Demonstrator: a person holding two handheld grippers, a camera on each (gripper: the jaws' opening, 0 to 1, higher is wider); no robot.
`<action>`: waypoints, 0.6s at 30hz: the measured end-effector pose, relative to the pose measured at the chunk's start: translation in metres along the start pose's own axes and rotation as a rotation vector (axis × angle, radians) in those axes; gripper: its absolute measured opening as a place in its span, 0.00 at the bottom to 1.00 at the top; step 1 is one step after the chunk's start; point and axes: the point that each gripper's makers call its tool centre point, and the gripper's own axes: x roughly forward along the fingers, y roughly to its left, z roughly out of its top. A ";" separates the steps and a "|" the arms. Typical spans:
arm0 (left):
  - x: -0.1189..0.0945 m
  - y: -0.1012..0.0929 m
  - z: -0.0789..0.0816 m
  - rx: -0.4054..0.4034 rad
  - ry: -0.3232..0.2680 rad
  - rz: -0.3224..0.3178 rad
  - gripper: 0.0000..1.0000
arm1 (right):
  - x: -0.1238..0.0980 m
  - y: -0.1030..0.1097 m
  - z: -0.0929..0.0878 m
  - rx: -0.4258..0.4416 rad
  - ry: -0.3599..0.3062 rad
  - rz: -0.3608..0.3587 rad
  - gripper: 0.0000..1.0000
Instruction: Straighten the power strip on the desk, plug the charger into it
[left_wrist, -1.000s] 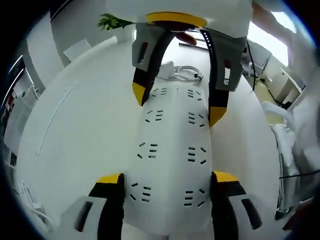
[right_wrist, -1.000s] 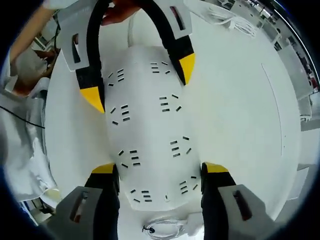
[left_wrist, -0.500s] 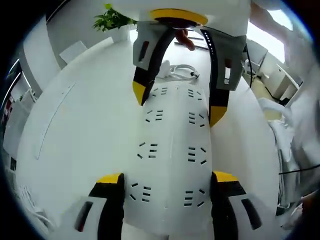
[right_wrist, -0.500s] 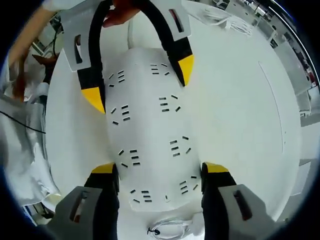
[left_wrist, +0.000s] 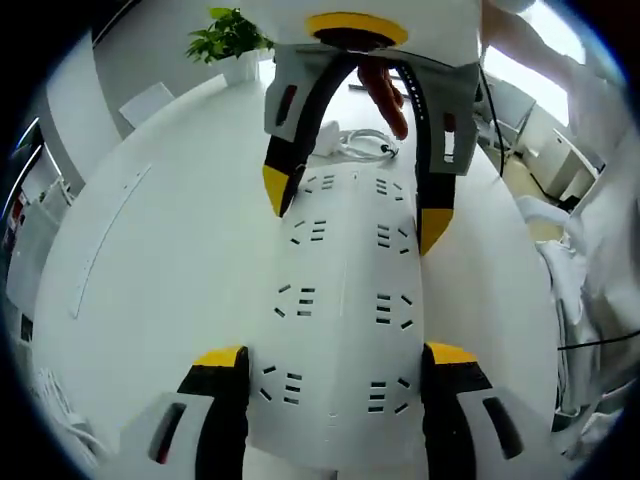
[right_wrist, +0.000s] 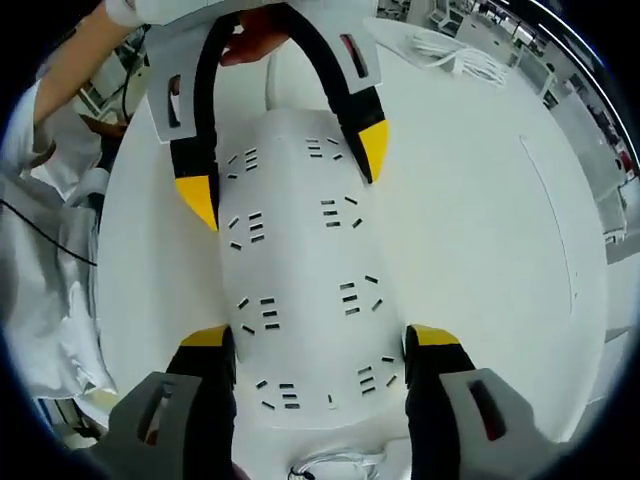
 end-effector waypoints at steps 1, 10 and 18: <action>0.000 0.000 0.000 0.000 0.000 0.000 0.70 | 0.000 0.000 0.001 0.001 -0.015 -0.001 0.69; 0.001 0.000 0.001 0.001 -0.002 0.000 0.70 | -0.012 -0.012 0.007 0.012 -0.242 -0.098 0.76; 0.001 0.000 0.001 0.002 0.000 -0.002 0.70 | -0.088 -0.047 -0.006 0.225 -0.701 -0.322 0.73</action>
